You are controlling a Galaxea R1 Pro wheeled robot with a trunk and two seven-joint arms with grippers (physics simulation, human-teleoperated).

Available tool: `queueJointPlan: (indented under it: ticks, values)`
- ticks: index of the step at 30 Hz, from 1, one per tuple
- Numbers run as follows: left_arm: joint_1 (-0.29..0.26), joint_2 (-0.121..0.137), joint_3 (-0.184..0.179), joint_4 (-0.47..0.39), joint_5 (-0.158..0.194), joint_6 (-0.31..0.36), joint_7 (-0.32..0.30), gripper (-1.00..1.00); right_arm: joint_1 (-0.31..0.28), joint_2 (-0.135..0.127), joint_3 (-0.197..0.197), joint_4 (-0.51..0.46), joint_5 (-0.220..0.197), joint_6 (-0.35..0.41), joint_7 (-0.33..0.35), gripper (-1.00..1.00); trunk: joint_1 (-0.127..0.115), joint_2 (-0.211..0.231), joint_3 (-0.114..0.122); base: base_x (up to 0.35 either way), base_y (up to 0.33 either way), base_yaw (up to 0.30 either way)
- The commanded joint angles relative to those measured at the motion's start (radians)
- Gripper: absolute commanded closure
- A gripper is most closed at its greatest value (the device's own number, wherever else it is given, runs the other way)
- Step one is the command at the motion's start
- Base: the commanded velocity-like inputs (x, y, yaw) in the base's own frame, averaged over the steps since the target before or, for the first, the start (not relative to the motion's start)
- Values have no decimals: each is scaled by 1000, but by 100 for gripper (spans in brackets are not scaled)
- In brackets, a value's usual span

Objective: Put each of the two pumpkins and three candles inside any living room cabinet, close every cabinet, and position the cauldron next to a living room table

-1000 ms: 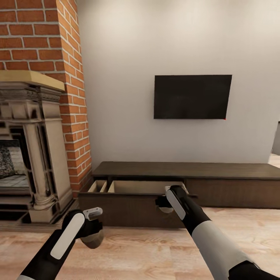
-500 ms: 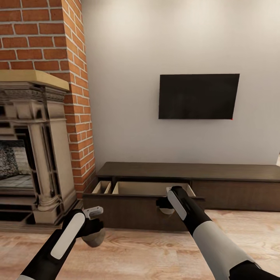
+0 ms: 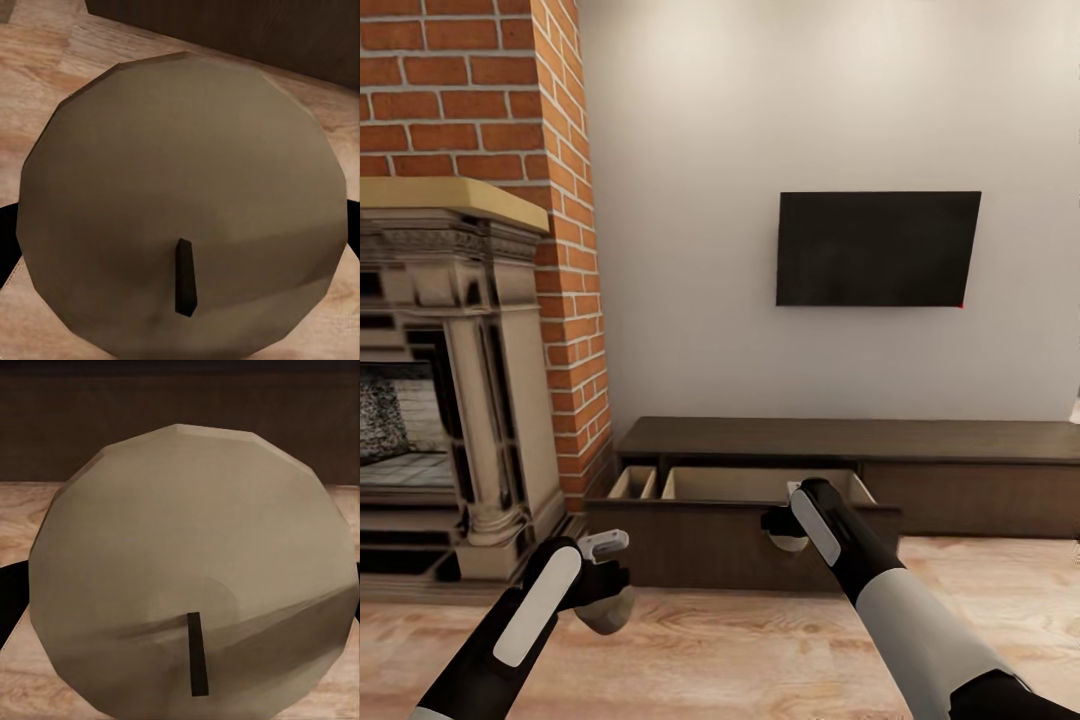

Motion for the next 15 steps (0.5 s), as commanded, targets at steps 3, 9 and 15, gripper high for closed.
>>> queueJointPlan:
  ticks: [3,9,15]
  values:
    - [0,1,-3,-1,9,1,11,100,-2,0,3,0,-10,2,-10,100,0,-1,-1,0,285,-255]
    - [0,1,-4,-2,8,1,12,100,-2,0,3,0,-8,3,-10,100,0,-1,-1,0,284,-277]
    - [0,1,-12,-3,6,1,12,100,-2,0,4,-1,-6,-1,-7,100,0,-1,-1,0,111,-95]
